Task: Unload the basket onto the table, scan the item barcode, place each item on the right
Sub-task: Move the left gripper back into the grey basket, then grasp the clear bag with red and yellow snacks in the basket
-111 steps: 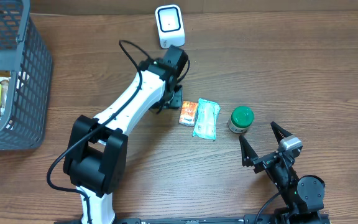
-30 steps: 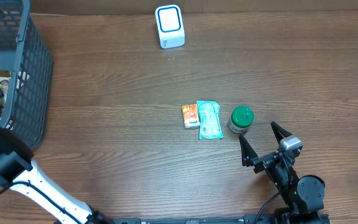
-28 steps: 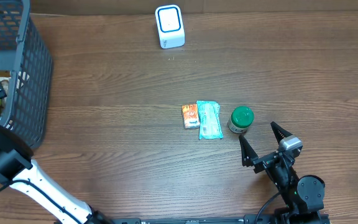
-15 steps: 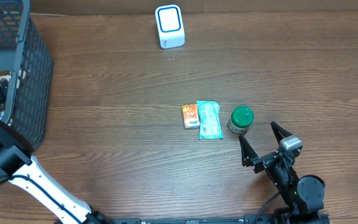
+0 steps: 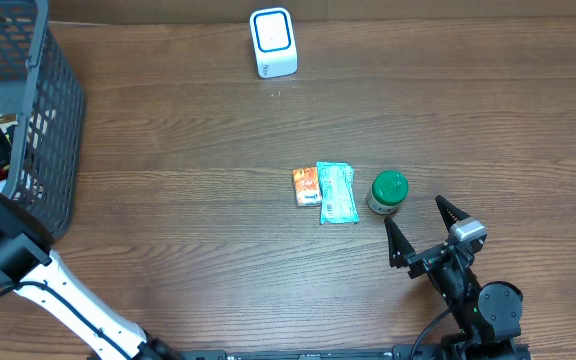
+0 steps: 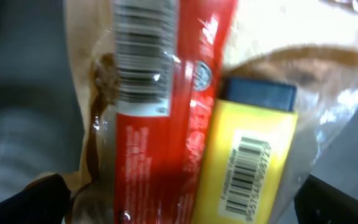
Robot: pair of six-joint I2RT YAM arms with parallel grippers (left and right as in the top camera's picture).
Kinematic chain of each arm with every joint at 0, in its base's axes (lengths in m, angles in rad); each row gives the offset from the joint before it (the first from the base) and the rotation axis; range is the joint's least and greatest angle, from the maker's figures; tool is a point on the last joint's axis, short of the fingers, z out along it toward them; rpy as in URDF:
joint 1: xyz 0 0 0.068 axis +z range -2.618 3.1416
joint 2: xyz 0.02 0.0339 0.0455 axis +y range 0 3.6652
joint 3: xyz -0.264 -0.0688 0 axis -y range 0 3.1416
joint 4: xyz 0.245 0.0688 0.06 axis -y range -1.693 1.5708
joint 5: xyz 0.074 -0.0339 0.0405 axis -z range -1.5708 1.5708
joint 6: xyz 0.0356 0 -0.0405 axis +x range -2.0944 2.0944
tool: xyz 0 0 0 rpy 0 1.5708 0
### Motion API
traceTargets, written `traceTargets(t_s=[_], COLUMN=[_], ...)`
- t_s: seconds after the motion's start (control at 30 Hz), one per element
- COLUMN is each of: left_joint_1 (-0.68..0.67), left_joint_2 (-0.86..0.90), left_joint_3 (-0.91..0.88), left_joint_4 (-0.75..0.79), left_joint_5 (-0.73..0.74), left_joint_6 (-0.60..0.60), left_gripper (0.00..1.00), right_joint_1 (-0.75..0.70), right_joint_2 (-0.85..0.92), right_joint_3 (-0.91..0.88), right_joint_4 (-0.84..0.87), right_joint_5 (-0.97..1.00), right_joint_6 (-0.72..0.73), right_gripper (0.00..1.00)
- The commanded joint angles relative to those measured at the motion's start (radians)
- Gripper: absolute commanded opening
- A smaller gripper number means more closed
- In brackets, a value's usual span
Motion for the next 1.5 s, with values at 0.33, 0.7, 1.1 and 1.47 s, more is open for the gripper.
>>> traceTargets(t_s=[0.33,0.7,1.1,1.47], left_joint_1=[-0.030,-0.039,-0.039,-0.040], left_joint_2=[-0.040,-0.066,-0.115,-0.095], left_joint_3=[0.035,0.079,0.120,-0.062], left_joint_4=[0.053,-0.040,-0.013,0.102], left_joint_5=[0.058,-0.086,-0.013,0.049], left_joint_6=[0.102,-0.174,-0.089,0.085], left_gripper=[0.98,1.00,1.00,1.00], right_joint_1=[0.003,0.003,0.003,0.003], right_joint_2=[-0.010,-0.010,-0.010,-0.010], right_joint_3=[-0.011,-0.011,-0.011,-0.011], right_joint_4=[0.005,0.005,0.005,0.005], right_joint_5=[0.007,0.007,0.007,0.007], right_joint_6=[-0.004,-0.004,-0.004,-0.004], right_gripper=[1.00,1.00,1.00,1.00])
